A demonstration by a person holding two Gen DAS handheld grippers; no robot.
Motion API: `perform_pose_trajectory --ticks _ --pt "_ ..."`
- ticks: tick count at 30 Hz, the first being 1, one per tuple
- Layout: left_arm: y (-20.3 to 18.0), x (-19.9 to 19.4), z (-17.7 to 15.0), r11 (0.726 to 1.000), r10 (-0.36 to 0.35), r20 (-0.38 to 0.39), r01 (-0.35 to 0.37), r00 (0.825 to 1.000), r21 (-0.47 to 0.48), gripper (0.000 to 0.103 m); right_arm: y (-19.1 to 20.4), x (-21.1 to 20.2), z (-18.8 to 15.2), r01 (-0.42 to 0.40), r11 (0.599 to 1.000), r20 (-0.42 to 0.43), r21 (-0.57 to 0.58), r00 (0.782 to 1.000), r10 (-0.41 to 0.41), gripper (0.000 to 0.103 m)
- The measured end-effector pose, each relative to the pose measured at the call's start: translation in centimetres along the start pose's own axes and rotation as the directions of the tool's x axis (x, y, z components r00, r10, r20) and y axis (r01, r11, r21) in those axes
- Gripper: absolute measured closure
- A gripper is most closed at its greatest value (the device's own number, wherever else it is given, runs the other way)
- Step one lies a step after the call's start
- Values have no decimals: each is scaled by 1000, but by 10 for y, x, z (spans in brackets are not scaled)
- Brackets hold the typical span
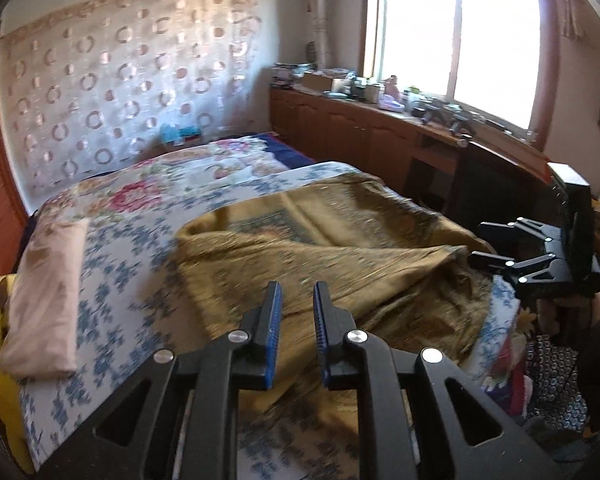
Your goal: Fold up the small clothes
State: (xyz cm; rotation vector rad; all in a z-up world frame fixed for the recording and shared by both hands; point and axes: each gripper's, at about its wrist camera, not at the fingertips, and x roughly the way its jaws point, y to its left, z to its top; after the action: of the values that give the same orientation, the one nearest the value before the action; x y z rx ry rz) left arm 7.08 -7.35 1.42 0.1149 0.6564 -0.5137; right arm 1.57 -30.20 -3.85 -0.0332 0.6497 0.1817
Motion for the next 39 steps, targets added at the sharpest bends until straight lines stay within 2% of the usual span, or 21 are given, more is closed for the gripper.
perform_pose_trajectory --ticks 2,9,13,16,19,20,22,24,26,31,36,39 --pt "8 -3 -6 1000 26 1 -26 1000 -11 89 6 5 1 -7 1000 -7 -19 1000 7 24" --pt "28 -8 -21 998 37 5 -36 999 -52 89 12 33 2 -31 996 -69 -84 997 25 24" --pt "36 -5 -29 996 46 -2 -46 999 -72 89 13 50 1 -24 991 -116 -135 993 8 24" --pt "40 -2 -34 995 49 -11 -49 999 -82 89 10 61 0 -57 990 -159 -126 987 36 24" --pt "41 0 -37 995 51 -14 -52 999 -81 89 13 70 1 -56 988 -175 -143 984 30 24" --pt "41 0 -37 995 54 -14 -55 998 -81 89 16 72 2 -55 986 -175 -154 984 27 29" --pt "42 -1 -38 995 55 -12 -56 998 -82 89 19 73 3 -65 984 -176 -166 984 36 45" --pt "44 -1 -39 994 56 -10 -57 998 -91 89 20 71 5 -89 982 -176 -167 983 60 92" --pt "45 -1 -40 993 61 -7 -61 998 -98 89 20 66 6 -89 983 -155 -160 986 64 94" --pt "49 -5 -41 992 69 6 -68 998 -110 89 8 31 14 -179 984 -59 -17 982 178 96" --pt "51 -11 -41 990 78 23 -75 997 -118 89 6 -5 21 -139 990 22 -4 990 139 97" --pt "50 -13 -40 990 80 32 -76 996 -119 89 -2 -2 17 -81 997 -14 -5 997 81 97"
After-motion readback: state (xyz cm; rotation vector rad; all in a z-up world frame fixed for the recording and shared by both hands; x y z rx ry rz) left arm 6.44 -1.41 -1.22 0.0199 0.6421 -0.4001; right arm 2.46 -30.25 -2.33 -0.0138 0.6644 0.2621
